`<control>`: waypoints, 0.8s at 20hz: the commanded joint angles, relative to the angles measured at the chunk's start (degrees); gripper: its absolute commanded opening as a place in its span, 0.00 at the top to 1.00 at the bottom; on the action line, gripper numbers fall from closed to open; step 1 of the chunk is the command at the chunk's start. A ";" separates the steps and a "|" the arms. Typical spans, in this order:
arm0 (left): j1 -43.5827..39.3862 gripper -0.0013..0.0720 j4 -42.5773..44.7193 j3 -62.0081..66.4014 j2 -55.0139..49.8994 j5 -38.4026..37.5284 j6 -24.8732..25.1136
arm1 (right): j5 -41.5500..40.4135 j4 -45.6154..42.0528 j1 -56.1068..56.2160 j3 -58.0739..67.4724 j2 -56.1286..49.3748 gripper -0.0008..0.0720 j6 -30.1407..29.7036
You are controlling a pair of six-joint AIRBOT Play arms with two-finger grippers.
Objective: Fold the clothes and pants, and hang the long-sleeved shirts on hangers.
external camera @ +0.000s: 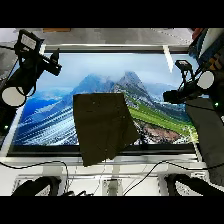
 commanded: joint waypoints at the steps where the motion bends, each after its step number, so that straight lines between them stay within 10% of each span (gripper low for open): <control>1: 0.00 0.31 0.02 0.00 0.02 0.00 0.00 | 0.00 0.00 0.04 0.02 0.00 0.95 0.00; 16: 0.00 0.31 0.02 0.00 0.02 0.02 0.00 | -5.66 -0.94 0.00 0.07 -0.04 0.95 -3.50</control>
